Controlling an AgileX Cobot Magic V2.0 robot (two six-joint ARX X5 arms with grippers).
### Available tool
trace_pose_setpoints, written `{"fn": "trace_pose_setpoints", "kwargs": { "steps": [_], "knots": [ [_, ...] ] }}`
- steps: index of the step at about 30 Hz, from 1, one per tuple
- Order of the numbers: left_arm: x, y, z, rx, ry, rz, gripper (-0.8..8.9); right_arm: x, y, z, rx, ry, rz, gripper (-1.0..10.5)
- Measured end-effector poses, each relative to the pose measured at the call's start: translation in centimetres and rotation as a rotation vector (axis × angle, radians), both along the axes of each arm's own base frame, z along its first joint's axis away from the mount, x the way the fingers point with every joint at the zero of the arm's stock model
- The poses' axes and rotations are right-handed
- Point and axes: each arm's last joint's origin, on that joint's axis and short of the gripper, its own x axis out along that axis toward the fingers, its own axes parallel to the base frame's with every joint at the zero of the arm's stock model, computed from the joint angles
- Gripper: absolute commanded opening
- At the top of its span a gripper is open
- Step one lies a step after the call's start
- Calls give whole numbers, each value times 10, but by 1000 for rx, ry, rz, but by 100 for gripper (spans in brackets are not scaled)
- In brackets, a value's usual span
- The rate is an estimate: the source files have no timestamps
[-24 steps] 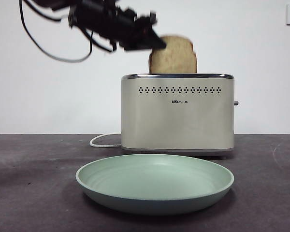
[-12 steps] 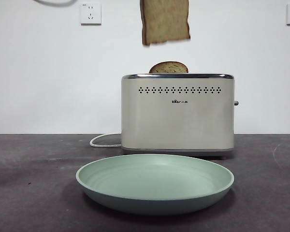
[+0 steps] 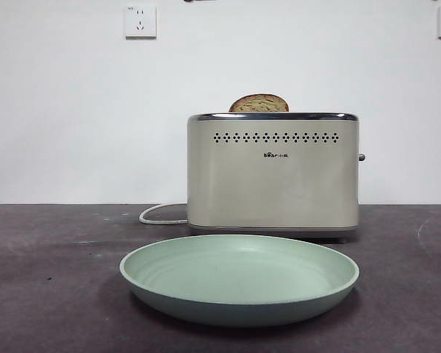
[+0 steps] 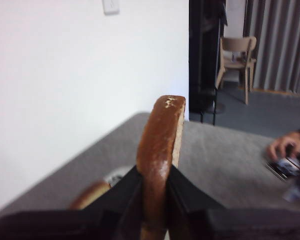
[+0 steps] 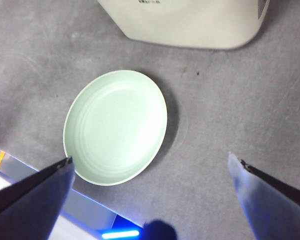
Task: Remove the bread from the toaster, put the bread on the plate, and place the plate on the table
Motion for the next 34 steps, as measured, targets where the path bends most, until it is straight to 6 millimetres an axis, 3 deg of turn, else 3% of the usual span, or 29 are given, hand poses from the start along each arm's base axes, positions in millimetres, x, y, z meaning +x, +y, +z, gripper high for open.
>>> {"fn": "trace_pose_setpoints", "kwargs": {
  "steps": [5,12,17,25,28,34],
  "knots": [
    [-21,11,0,58,74,0,-5,12,1,-6,-2,34,0,598],
    [-39,21,-14,130,109,10,-4,28,6,-12,-3,35,20,598],
    [-58,31,-47,90,119,27,-5,40,9,-20,-7,73,32,597],
    [-98,45,-138,73,325,35,-5,67,29,-43,-20,148,109,594],
    [-113,49,-149,56,352,35,-5,82,43,-58,-29,183,154,593],
    [-133,56,-142,9,332,33,-6,110,71,-103,-59,302,216,585]
  ]
}}
